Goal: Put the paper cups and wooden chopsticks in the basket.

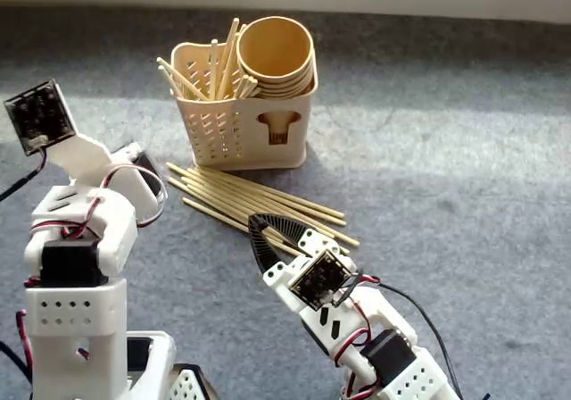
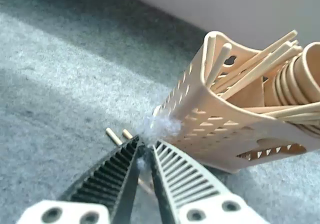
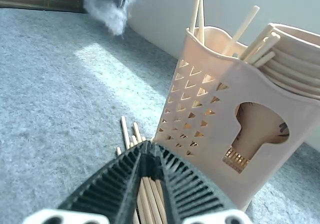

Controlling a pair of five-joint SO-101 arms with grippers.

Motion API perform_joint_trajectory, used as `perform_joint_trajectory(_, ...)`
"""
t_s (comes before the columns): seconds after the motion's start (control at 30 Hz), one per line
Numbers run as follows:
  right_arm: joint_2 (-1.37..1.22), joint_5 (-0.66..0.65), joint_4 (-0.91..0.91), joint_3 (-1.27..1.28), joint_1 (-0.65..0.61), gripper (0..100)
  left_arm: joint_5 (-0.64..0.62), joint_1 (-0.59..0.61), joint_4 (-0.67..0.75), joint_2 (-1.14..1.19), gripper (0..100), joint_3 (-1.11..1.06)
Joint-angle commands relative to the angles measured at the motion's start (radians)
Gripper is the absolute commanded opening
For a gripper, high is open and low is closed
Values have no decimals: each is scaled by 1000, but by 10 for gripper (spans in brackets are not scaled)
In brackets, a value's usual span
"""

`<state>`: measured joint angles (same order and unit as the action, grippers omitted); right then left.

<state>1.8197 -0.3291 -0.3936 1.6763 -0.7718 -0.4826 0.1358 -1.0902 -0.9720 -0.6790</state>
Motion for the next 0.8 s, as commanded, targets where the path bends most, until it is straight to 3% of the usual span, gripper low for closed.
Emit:
perform_joint_trajectory(0.0, 10, -11, -2, 93, -5, 5, -28, 12, -72, 74, 7, 51)
perform_joint_trajectory(0.27, 10, -11, -2, 93, -5, 5, -130, 12, -94, 278, 7, 53)
perform_joint_trajectory(0.57, 10, -11, -2, 93, -5, 5, -135, 5, -89, 472, 18, 51)
perform_joint_trajectory(0.77, 10, -11, -2, 93, -5, 5, -195, 5, -91, 593, 206, 53)
